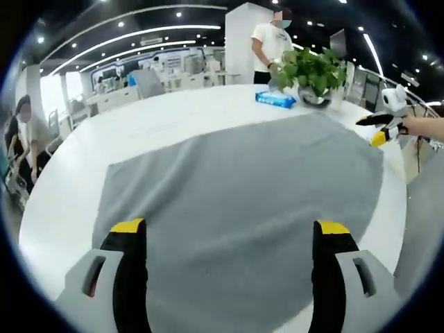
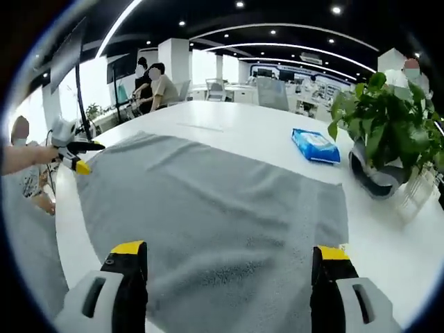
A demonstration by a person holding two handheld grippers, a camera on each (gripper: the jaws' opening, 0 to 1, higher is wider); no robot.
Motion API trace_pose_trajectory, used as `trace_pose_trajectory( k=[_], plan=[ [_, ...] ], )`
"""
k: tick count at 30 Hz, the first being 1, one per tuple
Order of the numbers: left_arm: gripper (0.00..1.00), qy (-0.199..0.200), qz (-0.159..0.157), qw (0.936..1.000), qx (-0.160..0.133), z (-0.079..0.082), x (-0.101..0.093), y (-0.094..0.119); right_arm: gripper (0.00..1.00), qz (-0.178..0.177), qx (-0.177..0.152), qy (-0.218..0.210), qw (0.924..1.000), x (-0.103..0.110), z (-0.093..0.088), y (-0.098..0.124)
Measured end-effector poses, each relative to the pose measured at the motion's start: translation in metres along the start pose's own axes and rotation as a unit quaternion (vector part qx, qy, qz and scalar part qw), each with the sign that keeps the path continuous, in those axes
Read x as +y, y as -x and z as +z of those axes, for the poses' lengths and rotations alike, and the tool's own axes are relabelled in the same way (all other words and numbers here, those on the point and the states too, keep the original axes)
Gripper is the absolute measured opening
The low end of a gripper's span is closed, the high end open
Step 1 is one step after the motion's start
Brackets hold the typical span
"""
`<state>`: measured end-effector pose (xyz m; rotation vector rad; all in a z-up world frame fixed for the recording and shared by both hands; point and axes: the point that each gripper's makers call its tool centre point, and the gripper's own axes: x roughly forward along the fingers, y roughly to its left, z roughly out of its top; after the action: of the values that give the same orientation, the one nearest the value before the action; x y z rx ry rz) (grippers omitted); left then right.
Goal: Open the folded towel by lifting each exposed corner and separating the folded layers until the towel lies flat within the target outline without major curled edges
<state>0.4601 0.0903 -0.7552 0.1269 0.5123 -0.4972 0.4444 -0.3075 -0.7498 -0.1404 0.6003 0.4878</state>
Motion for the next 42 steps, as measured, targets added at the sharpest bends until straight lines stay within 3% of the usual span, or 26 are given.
trace_pose_trajectory(
  k=[5, 10, 13, 17, 21, 22, 25, 28, 30, 34, 42],
  plan=[
    [1.00, 0.007, 0.000, 0.9987, -0.051, 0.021, -0.032, 0.034, 1.00, -0.018, -0.025, 0.026, 0.9992, 0.021, 0.000, 0.042],
    [0.99, 0.017, 0.003, 0.9964, -0.083, 0.025, -0.058, 0.062, 1.00, -0.020, -0.050, 0.037, 0.9979, 0.040, -0.003, 0.076],
    [0.99, 0.023, 0.016, 0.9939, -0.107, 0.028, -0.077, 0.081, 1.00, -0.021, -0.082, 0.033, 0.9959, 0.055, -0.001, 0.096],
    [0.95, 0.055, 0.051, 0.9857, -0.151, 0.033, -0.088, 0.100, 1.00, -0.045, -0.136, 0.033, 0.9892, 0.064, 0.007, 0.116],
    [0.92, 0.058, 0.088, 0.9759, -0.191, 0.038, -0.094, 0.113, 1.00, -0.062, -0.189, 0.032, 0.9794, 0.072, 0.019, 0.126],
    [0.93, 0.055, 0.088, 0.9760, -0.191, 0.037, -0.095, 0.113, 1.00, -0.062, -0.188, 0.032, 0.9797, 0.077, 0.016, 0.126],
    [0.93, -0.004, 0.114, 0.9736, -0.197, 0.044, -0.090, 0.116, 1.00, -0.072, -0.194, 0.038, 0.9776, 0.076, 0.014, 0.122],
    [0.93, 0.008, 0.102, 0.9764, -0.190, 0.042, -0.094, 0.110, 1.00, -0.096, -0.196, 0.055, 0.9744, 0.065, 0.018, 0.122],
    [0.92, -0.011, 0.107, 0.9768, -0.185, 0.039, -0.095, 0.109, 1.00, -0.102, -0.201, 0.065, 0.9721, 0.065, 0.016, 0.124],
    [0.92, -0.015, 0.106, 0.9766, -0.187, 0.040, -0.096, 0.110, 1.00, -0.091, -0.210, 0.047, 0.9723, 0.065, 0.017, 0.124],
    [0.94, -0.019, 0.103, 0.9768, -0.186, 0.039, -0.098, 0.110, 1.00, -0.090, -0.204, 0.059, 0.9731, 0.065, 0.013, 0.121]
  ],
)
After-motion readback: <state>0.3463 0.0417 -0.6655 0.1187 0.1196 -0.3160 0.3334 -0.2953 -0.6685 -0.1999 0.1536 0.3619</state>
